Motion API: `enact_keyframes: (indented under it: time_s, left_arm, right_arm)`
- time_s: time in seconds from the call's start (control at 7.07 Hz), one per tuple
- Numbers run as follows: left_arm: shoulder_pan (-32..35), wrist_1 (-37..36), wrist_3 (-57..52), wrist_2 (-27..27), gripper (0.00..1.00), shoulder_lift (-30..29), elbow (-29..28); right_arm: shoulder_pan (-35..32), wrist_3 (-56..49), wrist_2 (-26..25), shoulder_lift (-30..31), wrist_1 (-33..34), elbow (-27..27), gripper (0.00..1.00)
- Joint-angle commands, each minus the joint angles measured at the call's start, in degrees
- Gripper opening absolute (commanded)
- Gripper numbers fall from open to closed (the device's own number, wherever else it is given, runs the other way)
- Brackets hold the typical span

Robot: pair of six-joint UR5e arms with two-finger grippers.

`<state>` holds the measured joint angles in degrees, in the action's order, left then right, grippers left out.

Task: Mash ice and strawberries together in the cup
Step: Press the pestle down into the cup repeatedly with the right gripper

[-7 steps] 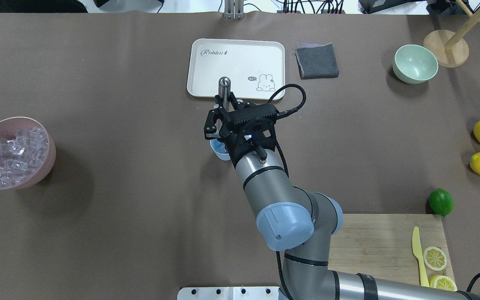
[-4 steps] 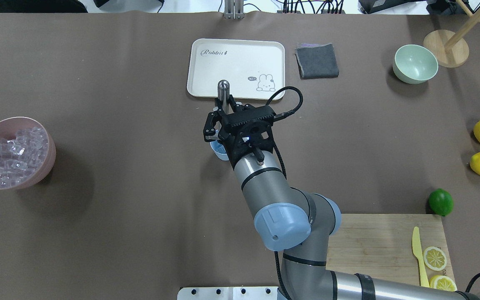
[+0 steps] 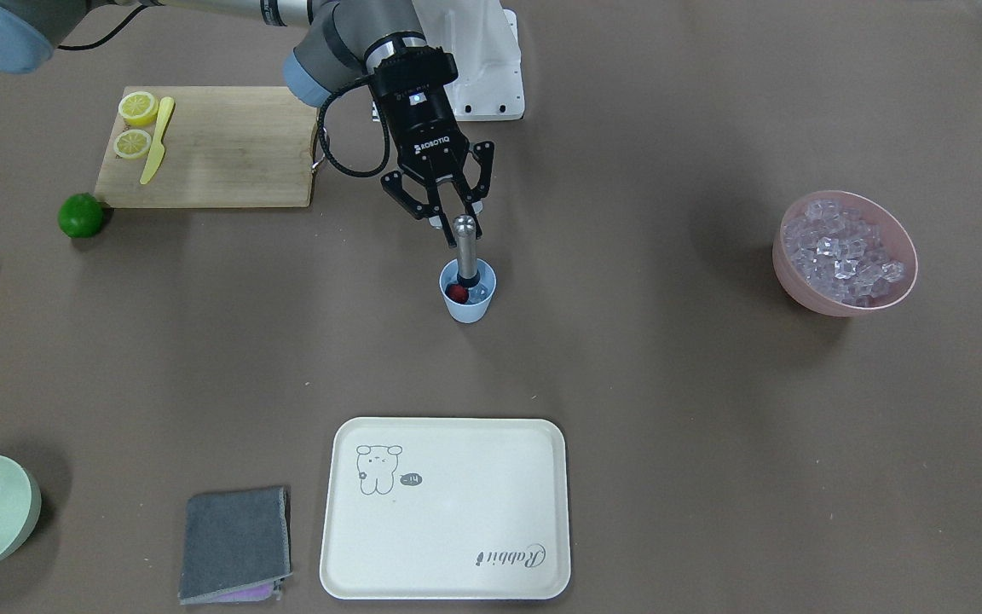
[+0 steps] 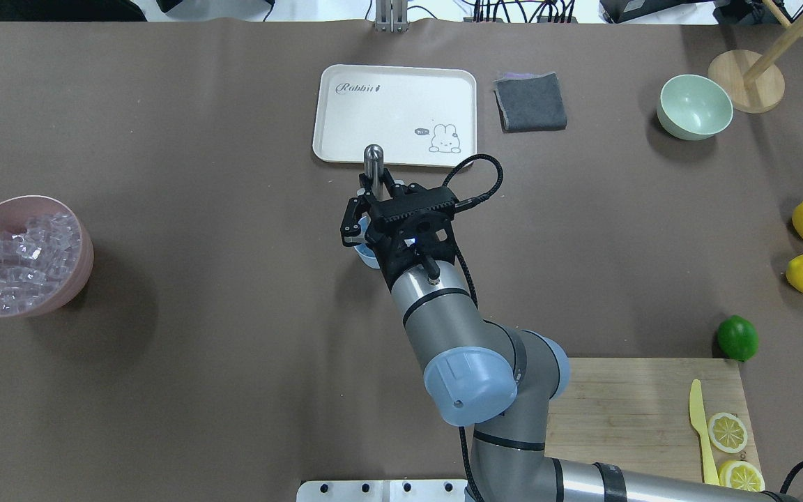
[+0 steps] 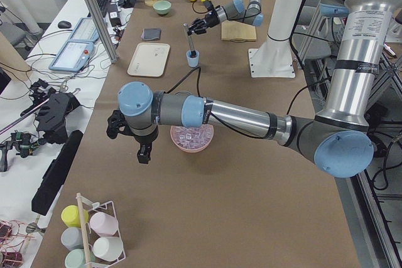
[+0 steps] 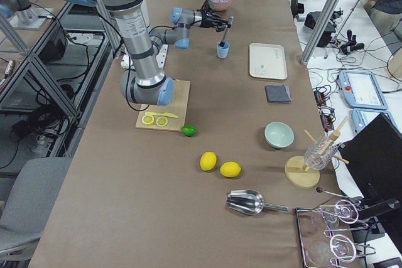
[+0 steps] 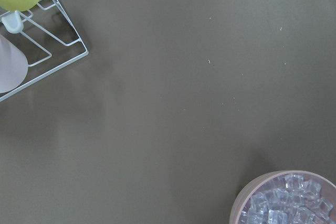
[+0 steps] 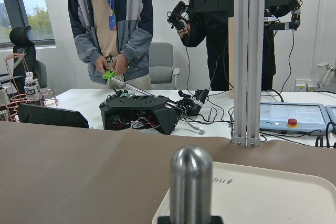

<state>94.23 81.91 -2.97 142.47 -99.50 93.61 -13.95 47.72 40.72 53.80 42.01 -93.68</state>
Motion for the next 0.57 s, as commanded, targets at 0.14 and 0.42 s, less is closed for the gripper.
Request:
enact_keyframes:
  time_s: [0.14,0.42]
  left_arm:
    - [-0.01,0.0,0.07,0.0,0.97,0.01,-0.1]
    - [-0.01,0.0,0.07,0.0,0.98,0.01,-0.1]
  right_arm:
    - [0.06,0.0,0.24,-0.36,0.0,0.87,0.0]
    - [0.06,0.0,0.33,-0.62,0.0,2.18,0.0]
